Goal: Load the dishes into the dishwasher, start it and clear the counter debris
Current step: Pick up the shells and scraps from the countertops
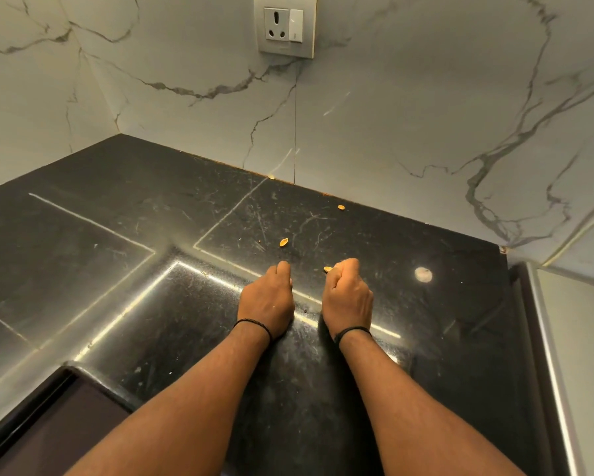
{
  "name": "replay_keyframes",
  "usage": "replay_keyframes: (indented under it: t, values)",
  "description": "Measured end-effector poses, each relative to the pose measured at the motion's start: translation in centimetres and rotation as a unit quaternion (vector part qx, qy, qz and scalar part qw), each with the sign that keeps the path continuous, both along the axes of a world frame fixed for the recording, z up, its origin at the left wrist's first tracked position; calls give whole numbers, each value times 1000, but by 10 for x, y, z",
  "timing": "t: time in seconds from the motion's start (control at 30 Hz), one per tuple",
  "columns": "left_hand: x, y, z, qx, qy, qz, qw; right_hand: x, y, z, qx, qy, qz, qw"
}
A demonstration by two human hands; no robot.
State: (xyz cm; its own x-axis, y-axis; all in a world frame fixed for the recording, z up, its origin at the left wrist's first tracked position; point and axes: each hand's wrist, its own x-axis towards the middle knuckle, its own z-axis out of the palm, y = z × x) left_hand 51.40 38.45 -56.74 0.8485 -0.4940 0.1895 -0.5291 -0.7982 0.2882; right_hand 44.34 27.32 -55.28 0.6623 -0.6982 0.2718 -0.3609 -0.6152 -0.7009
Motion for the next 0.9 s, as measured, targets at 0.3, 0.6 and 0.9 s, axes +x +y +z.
replay_keyframes:
  t: [0.3,0.6,0.9]
  values:
    - [-4,1,-4,-13,21,47,999,2,-4,-13,-73,21,26,997]
    - [-1,-5,-3,-35,8,36,999,11,-33,-7,-147,117,84,979]
    - [36,-18,16,-84,56,67,993,16,-24,-8,-140,137,57,979]
